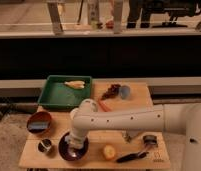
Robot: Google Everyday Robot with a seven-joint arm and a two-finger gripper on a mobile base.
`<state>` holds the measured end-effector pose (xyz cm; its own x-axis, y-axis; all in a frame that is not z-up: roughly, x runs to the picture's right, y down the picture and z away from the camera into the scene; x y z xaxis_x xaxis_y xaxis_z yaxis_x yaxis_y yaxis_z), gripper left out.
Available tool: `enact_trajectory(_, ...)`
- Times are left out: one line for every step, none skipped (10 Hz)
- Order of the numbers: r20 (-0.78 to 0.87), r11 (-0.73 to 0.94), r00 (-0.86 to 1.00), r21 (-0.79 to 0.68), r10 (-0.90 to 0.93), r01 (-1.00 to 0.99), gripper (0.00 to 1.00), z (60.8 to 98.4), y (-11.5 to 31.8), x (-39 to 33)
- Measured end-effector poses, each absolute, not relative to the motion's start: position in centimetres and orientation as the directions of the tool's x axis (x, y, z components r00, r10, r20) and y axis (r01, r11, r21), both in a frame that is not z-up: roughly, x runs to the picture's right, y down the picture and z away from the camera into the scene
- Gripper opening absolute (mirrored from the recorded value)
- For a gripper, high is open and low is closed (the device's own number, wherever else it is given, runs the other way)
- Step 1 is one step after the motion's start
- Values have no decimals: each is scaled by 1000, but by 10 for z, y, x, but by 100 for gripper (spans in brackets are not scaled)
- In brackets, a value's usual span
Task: Wipe purple bowl with towel
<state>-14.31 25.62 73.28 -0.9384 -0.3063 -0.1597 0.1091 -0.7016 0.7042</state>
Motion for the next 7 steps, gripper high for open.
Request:
enact_trajectory(-171,-701,-936,705,-308,102,0,734,254,-152)
enact_trajectory(-182,-700,-934,708,-307,92,0,735,254,-155)
enact_trajectory(-200,-700,-932,710,-303,75,0,734,255,-162)
enact_trajectory(-217,-699,-929,713,-299,59,0,731,256,-168)
enact_trajectory(-225,-696,-928,717,-298,49,0,728,257,-168)
enact_trajectory(-234,-692,-927,721,-293,36,0,723,260,-169)
enact_trajectory(-236,-689,-927,724,-291,32,0,720,262,-168)
